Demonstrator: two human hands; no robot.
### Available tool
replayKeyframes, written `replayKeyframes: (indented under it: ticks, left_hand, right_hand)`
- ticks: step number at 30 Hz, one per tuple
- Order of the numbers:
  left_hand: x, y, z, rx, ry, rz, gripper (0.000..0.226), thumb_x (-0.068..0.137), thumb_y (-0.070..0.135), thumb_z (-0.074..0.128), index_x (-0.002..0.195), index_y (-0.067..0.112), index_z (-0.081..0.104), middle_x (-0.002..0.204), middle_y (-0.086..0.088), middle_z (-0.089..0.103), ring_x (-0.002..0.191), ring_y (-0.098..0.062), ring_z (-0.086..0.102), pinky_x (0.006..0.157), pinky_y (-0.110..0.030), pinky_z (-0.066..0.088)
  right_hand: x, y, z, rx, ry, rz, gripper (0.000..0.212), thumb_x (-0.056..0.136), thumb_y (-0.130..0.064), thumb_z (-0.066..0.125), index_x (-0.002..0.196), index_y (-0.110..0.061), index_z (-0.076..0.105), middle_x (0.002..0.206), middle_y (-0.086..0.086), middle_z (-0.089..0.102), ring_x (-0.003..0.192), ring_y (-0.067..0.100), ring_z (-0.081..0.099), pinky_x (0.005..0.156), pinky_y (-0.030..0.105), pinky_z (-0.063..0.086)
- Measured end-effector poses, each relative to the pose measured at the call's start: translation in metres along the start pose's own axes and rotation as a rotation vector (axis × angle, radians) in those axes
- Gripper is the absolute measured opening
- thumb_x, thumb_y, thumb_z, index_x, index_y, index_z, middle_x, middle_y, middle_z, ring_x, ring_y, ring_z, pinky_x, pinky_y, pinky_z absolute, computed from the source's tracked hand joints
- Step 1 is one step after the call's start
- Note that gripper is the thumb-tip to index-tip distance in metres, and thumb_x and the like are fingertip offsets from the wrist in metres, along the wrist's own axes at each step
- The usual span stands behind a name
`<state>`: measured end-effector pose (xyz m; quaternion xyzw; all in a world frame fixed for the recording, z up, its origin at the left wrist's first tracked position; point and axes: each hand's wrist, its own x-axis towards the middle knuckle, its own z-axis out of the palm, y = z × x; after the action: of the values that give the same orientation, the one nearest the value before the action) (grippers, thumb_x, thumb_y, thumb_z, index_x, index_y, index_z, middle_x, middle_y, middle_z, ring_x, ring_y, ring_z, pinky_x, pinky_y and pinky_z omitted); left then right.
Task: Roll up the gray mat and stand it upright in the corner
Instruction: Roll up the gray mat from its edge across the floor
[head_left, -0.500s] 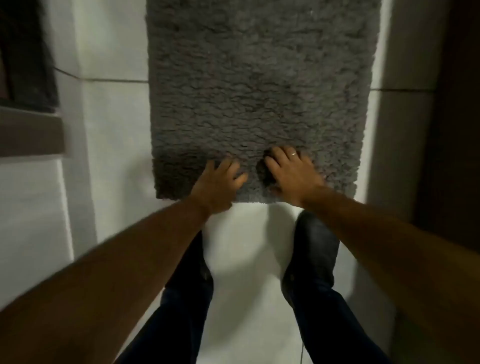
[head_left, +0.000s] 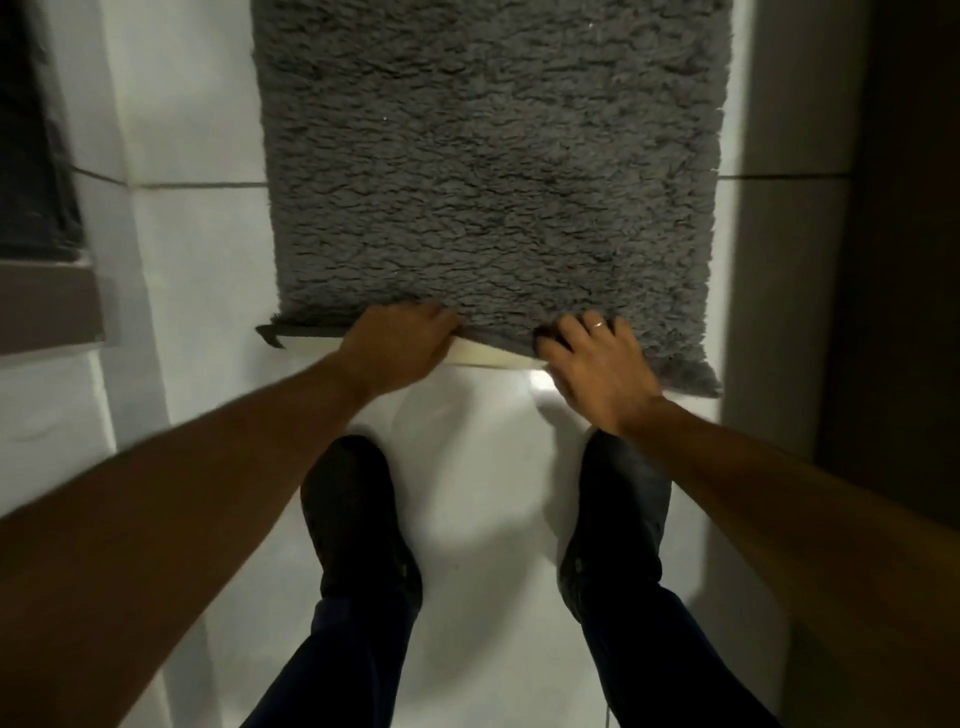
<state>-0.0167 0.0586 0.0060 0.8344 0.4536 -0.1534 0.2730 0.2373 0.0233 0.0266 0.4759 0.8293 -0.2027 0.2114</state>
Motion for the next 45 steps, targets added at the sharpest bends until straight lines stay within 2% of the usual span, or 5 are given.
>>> replayKeyframes:
  ticks: [8,14,33,37,45]
  left_hand:
    - [0.006,0.021,0.007,0.216,0.205,-0.073,0.026,0.088,0.022,0.062,0.112,0.011,0.059,0.113,-0.016,0.061,0.104,-0.035,0.054,0.087,-0.047,0.044]
    - [-0.005,0.022,0.037,0.284,-0.029,-0.109,0.079,0.087,0.050,0.061,0.148,0.011,0.029,0.151,-0.019,0.037,0.136,-0.040,0.035,0.107,-0.057,0.033]
    - [-0.004,-0.014,-0.017,-0.271,-0.276,-0.236,0.042,0.095,0.028,0.060,0.131,0.015,0.044,0.128,-0.015,0.059,0.104,-0.035,0.063,0.082,-0.039,0.050]
    - [-0.023,0.006,0.004,0.208,0.166,-0.168,0.041,0.085,0.017,0.067,0.123,0.008,0.059,0.131,-0.025,0.056,0.115,-0.042,0.055,0.094,-0.056,0.046]
    - [0.008,0.004,0.016,0.272,-0.023,-0.303,0.103,0.085,0.059,0.059,0.154,0.005,0.007,0.160,-0.020,0.021,0.147,-0.038,0.018,0.113,-0.068,0.018]
  right_hand:
    - [0.042,0.010,-0.015,0.029,0.024,0.202,0.039,0.092,-0.026,0.064,0.127,-0.017,0.053,0.132,0.013,0.054,0.124,0.036,0.046,0.100,0.054,0.035]
    - [0.034,0.005,0.009,0.094,0.092,0.258,0.034,0.098,-0.036,0.051,0.117,-0.009,0.057,0.124,0.015,0.058,0.112,0.036,0.051,0.094,0.051,0.040]
    - [0.040,0.021,-0.013,0.604,-0.304,0.115,0.037,0.092,-0.033,0.066,0.119,-0.017,0.047,0.109,0.014,0.067,0.097,0.034,0.064,0.082,0.042,0.053]
    - [0.051,0.022,-0.014,0.467,-0.113,0.192,0.041,0.094,-0.033,0.063,0.129,-0.017,0.051,0.133,0.015,0.049,0.117,0.036,0.051,0.095,0.050,0.048]
    - [0.046,0.010,-0.005,0.098,0.148,0.170,0.058,0.094,-0.056,0.045,0.131,-0.011,0.052,0.130,0.014,0.056,0.119,0.035,0.048,0.099,0.054,0.037]
